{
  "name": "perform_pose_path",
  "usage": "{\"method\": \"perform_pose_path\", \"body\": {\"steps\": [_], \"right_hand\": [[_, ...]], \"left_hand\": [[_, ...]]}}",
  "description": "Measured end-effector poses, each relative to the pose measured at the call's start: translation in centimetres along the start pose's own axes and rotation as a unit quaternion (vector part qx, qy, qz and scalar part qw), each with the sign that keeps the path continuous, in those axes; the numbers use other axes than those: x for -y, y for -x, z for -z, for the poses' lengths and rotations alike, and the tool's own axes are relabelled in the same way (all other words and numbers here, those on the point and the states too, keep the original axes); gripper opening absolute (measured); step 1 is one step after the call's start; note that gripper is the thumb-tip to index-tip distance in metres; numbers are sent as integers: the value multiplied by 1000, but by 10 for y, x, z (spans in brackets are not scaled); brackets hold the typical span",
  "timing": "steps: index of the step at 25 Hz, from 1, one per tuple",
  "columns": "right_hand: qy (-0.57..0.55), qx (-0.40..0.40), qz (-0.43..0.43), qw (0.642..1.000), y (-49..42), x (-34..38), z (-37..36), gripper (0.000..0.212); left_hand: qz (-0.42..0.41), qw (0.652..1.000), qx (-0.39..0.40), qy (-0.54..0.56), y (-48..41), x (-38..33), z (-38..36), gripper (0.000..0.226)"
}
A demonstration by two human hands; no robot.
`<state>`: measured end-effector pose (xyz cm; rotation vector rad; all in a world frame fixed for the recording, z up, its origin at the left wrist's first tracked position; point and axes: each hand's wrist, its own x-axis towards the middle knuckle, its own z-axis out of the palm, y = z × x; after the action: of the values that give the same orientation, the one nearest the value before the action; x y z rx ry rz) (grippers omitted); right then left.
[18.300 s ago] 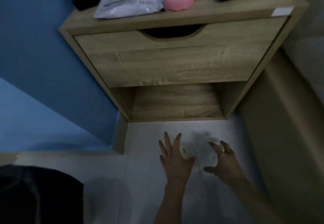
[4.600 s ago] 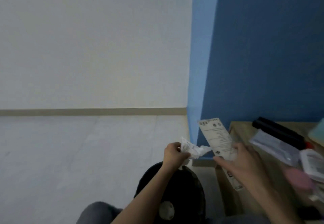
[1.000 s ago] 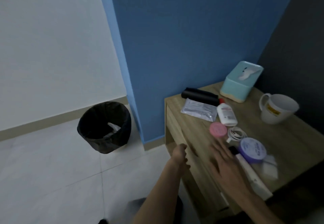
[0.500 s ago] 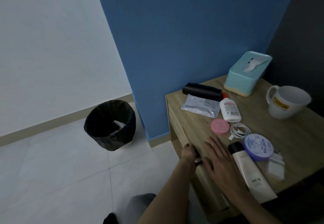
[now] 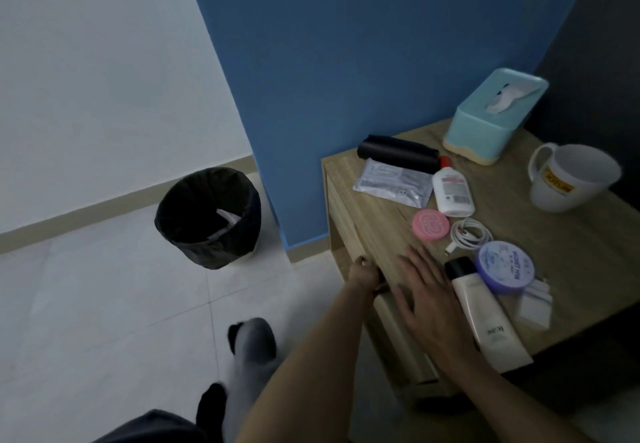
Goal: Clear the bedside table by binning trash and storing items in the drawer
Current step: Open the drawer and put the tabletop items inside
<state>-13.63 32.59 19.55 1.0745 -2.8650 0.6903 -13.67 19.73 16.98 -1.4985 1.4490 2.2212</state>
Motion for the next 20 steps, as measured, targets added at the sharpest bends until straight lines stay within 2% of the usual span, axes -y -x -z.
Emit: {"method": "perform_pose_path", "body": {"steps": [10,15,20], "right_hand": [[-3,-4,0,1000,3,-6,-3,52],[14,-3,0,1000,2,-5,0,54],[18,-19,17,1000,4,-3,-1,52]], "left_hand": [[-12,999,14,-47,5,2,18,41],[-8,999,24,-28,25,5,67,60],[-17,999,13,-38,45,13,127,54]]}}
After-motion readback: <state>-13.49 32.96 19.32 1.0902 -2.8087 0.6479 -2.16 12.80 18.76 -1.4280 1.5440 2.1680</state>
